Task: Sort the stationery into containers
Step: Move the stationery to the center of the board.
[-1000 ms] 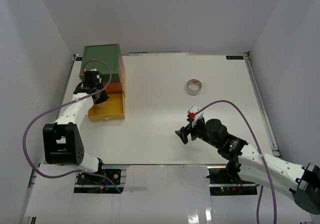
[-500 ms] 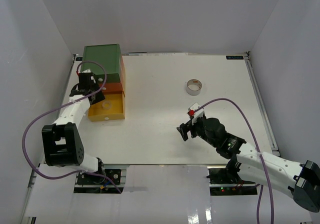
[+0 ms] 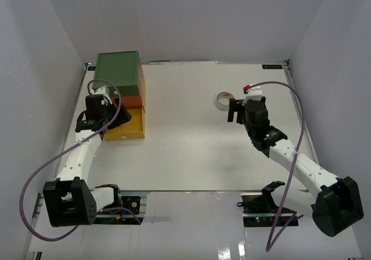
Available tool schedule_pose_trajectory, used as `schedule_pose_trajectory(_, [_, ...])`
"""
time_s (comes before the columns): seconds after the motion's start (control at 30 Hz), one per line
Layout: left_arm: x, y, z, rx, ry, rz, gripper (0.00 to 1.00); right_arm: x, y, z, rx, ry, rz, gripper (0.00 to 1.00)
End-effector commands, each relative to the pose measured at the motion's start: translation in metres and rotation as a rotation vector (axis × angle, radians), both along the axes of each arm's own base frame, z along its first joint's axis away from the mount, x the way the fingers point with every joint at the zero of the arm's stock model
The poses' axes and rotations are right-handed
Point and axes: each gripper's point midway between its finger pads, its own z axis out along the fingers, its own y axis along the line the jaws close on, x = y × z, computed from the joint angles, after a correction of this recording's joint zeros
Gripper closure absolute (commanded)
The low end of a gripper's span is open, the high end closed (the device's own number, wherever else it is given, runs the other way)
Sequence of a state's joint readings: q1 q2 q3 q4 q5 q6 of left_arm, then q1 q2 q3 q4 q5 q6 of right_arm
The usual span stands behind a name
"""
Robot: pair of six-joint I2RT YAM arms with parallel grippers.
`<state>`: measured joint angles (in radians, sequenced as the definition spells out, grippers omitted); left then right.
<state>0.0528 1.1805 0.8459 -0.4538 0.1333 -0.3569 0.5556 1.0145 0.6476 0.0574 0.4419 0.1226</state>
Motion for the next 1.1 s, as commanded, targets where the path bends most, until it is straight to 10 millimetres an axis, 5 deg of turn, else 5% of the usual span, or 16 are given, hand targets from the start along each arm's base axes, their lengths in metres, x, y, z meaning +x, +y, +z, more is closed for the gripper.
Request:
schedule_pose_trajectory(0.0, [-0.001,-0.021,0.028,-0.043,-0.112,-0.086,0.19,0.031,-0.013,0.004,0.041,0.05,-0.085,0.1])
schedule_pose_trajectory(0.03, [-0.005,-0.024,0.032,-0.043,-0.138,-0.103,0.18,0.042,-0.01,0.014,0.063,0.048,-0.084,0.1])
schedule_pose_trajectory(0.17, [-0.012,-0.04,0.038,-0.033,-0.227,-0.185,0.13,0.088,-0.024,-0.018,0.085,0.156,-0.17,0.08])
schedule_pose_trajectory(0.23, [-0.018,-0.045,0.033,-0.041,-0.232,-0.205,0.13,0.108,-0.022,-0.015,0.091,0.155,-0.186,0.06])
schedule_pose_trajectory(0.33, [-0.022,-0.05,0.033,-0.033,-0.25,-0.232,0.13,0.136,-0.02,-0.046,0.077,0.227,-0.209,0.02])
schedule_pose_trajectory(0.5, [-0.023,-0.052,0.037,-0.02,-0.266,-0.239,0.13,0.157,-0.014,-0.081,0.058,0.317,-0.213,0.0])
schedule_pose_trajectory(0.8, [-0.025,-0.059,0.039,-0.039,-0.27,-0.273,0.13,0.159,-0.012,-0.133,0.0,0.439,-0.197,0.4])
schedule_pose_trajectory(1.0, [-0.026,-0.066,0.04,-0.063,-0.276,-0.311,0.13,0.14,0.0,-0.125,-0.026,0.427,-0.099,0.86])
schedule_pose_trajectory(1.07, [-0.026,-0.066,0.039,-0.062,-0.276,-0.314,0.13,0.132,0.013,-0.119,-0.042,0.413,-0.049,0.89])
